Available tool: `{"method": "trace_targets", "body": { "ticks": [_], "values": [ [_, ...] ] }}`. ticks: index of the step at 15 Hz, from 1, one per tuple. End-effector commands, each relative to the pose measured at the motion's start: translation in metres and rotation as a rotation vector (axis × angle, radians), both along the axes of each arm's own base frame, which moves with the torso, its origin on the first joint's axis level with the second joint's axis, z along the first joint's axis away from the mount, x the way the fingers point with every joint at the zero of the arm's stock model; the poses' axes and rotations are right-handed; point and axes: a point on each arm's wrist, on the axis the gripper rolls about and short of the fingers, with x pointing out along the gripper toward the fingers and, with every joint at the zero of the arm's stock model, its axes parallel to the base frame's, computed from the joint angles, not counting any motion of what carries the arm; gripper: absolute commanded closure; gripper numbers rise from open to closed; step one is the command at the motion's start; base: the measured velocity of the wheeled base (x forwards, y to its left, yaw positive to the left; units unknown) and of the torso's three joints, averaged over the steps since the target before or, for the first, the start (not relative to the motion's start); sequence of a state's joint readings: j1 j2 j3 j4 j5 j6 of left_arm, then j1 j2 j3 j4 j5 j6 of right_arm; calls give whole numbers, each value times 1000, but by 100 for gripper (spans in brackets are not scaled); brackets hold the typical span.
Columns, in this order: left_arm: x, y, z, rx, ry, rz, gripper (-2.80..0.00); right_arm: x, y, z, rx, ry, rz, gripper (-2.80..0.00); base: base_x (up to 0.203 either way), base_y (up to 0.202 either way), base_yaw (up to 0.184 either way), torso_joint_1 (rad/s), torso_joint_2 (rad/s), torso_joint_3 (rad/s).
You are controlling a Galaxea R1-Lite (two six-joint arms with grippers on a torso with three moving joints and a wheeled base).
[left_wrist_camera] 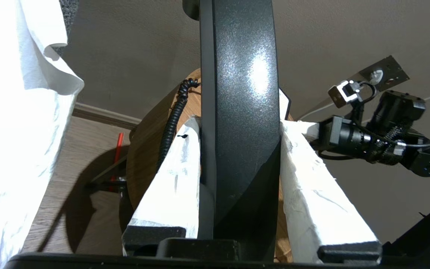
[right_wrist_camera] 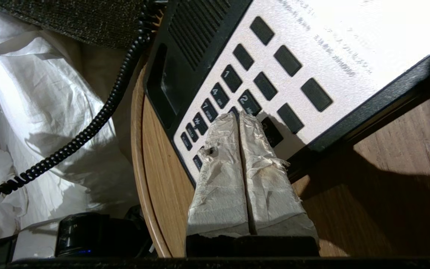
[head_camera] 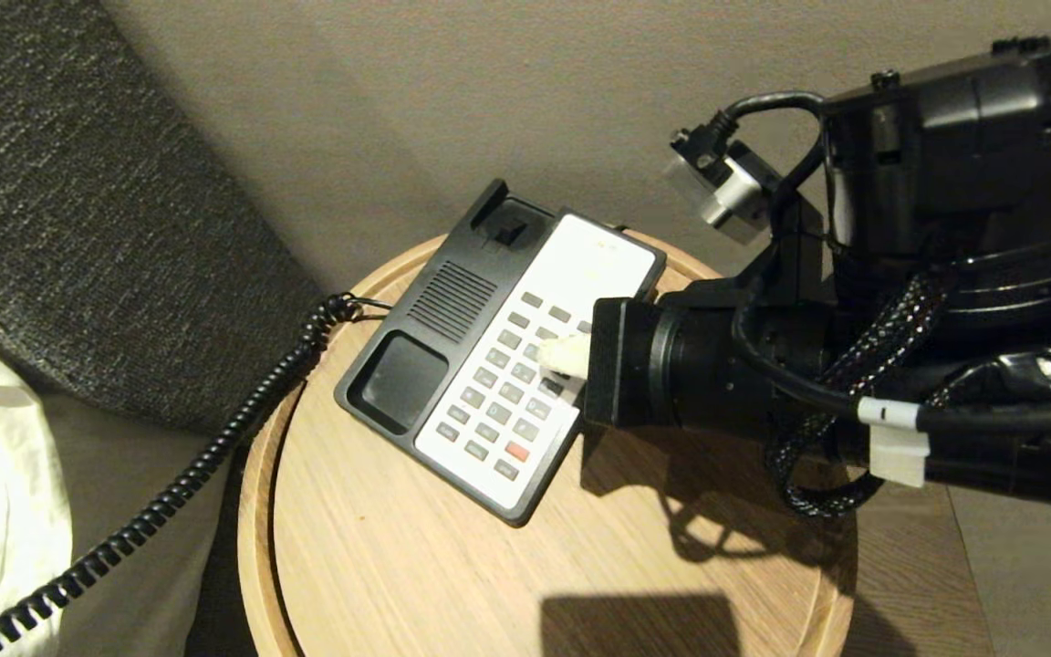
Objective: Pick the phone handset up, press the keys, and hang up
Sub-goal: Dial the number
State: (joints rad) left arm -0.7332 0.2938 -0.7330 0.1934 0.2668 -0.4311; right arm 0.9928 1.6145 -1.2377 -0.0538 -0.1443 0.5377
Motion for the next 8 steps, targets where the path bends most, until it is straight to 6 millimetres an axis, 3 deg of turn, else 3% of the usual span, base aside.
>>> {"method": "trace_targets", "body": {
  "ticks": [1,8],
  "values": [
    [0,0,-1,-1,4,1,0,-2,-2,-1,2,4,2,0,0,0,0,0,0,0],
    [0,0,-1,-2,3,1,0,-5,0,-8,-28,35,9,0,0,0,0,0,0,0]
  ]
}}
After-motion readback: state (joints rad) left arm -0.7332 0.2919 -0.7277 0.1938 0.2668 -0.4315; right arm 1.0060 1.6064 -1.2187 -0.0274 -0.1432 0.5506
